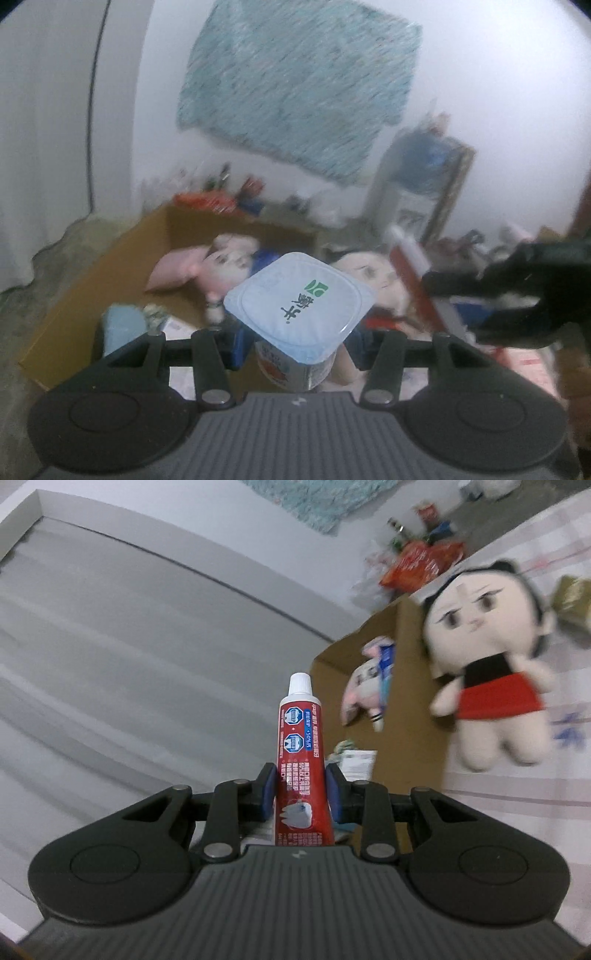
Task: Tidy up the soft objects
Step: 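Lower the yogurt cup into the box and open the left tool while the right tool carries the toothpaste, then carry the toothpaste tube over the cardboard box with the right tool, then drop the toothpaste into the box by opening the right tool, then move the right tool to the gold tissue pack and grasp it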
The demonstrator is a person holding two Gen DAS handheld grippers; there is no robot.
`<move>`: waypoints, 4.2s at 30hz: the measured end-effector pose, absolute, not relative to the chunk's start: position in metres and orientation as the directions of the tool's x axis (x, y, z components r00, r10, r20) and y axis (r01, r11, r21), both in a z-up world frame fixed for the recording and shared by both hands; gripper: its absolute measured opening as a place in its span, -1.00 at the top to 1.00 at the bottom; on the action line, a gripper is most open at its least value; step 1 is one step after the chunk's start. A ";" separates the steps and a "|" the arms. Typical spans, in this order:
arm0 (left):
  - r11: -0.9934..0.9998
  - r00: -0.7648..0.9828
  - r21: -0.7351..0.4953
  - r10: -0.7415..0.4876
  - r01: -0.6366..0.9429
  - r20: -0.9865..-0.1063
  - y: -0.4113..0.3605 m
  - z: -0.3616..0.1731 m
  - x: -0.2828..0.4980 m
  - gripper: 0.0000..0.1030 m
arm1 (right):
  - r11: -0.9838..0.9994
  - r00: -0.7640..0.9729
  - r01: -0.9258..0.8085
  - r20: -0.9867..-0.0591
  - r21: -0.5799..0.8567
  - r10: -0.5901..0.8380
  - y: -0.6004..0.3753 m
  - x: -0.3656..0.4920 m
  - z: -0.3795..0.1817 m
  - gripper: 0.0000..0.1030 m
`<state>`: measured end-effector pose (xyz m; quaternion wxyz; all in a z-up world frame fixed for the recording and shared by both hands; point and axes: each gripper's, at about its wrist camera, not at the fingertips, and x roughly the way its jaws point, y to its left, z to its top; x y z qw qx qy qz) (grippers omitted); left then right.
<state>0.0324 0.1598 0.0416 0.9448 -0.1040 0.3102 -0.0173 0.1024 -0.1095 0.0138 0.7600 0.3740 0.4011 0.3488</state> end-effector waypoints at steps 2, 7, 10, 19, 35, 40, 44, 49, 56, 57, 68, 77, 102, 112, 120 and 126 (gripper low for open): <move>0.975 0.775 -0.209 -0.080 -0.069 -0.627 0.168 0.023 0.049 -0.01 | 0.462 0.409 -0.223 -0.348 0.859 0.844 -0.088 0.116 0.010 0.47; 0.962 0.700 -0.243 -0.086 -0.128 -0.709 0.178 -0.021 0.078 -0.01 | 0.468 0.373 -0.194 -0.377 0.862 0.848 -0.054 0.138 -0.003 0.47; 0.961 0.670 -0.233 -0.074 -0.150 -0.738 0.179 -0.036 0.089 -0.02 | 0.484 0.365 -0.179 -0.399 0.857 0.841 -0.047 0.145 -0.009 0.47; 0.945 0.602 -0.250 -0.076 -0.211 -0.795 0.188 -0.059 0.091 -0.05 | 0.532 0.378 -0.162 -0.446 0.831 0.811 -0.059 0.162 -0.022 0.46; 0.948 0.661 -0.250 -0.059 -0.198 -0.748 0.205 -0.022 0.115 -0.05 | 0.560 0.381 -0.181 -0.468 0.808 0.798 -0.051 0.161 -0.015 0.46; 0.923 0.592 -0.323 -0.142 -0.211 -0.793 0.215 -0.036 0.159 0.21 | 0.556 0.378 -0.185 -0.463 0.811 0.802 -0.051 0.160 -0.014 0.45; 0.886 0.530 -0.404 -0.236 -0.227 -0.814 0.218 -0.055 0.173 0.41 | 0.555 0.376 -0.171 -0.467 0.814 0.800 -0.055 0.162 -0.020 0.45; 0.868 0.502 -0.444 -0.288 -0.223 -0.815 0.219 -0.059 0.170 0.44 | 0.557 0.380 -0.153 -0.472 0.816 0.796 -0.061 0.165 -0.026 0.45; 0.840 0.499 -0.500 -0.348 -0.210 -0.794 0.221 -0.050 0.152 0.43 | 0.552 0.384 -0.140 -0.468 0.822 0.796 -0.066 0.166 -0.032 0.45; 0.830 0.496 -0.516 -0.364 -0.211 -0.788 0.220 -0.050 0.149 0.43 | 0.551 0.384 -0.141 -0.467 0.823 0.796 -0.066 0.166 -0.033 0.45; 0.781 0.474 -0.582 -0.433 -0.226 -0.766 0.217 -0.058 0.115 0.40 | 0.552 0.389 -0.145 -0.466 0.821 0.795 -0.067 0.160 -0.031 0.44; 0.826 0.590 -0.520 -0.313 -0.217 -0.744 0.231 -0.030 0.080 -0.03 | 0.569 0.373 -0.181 -0.479 0.802 0.795 -0.047 0.162 -0.019 0.44; 0.914 0.730 -0.336 -0.068 -0.228 -0.680 0.231 -0.008 0.054 -0.50 | 0.803 0.369 -0.523 -0.773 0.286 0.516 0.103 0.202 -0.027 0.40; 0.953 0.777 -0.274 -0.077 -0.127 -0.625 0.189 0.021 0.044 -0.76 | 0.788 0.471 -0.456 -0.639 0.413 0.608 0.010 0.163 0.024 0.08; 0.977 0.805 -0.206 -0.172 0.064 -0.567 0.114 0.050 0.038 -1.00 | 0.838 0.623 -0.305 -0.570 0.453 0.536 -0.118 0.110 0.047 -0.29; 0.960 0.778 -0.206 -0.273 0.187 -0.566 0.047 0.051 0.046 -1.00 | 0.873 0.686 -0.213 -0.569 0.440 0.454 -0.196 0.081 0.042 -0.48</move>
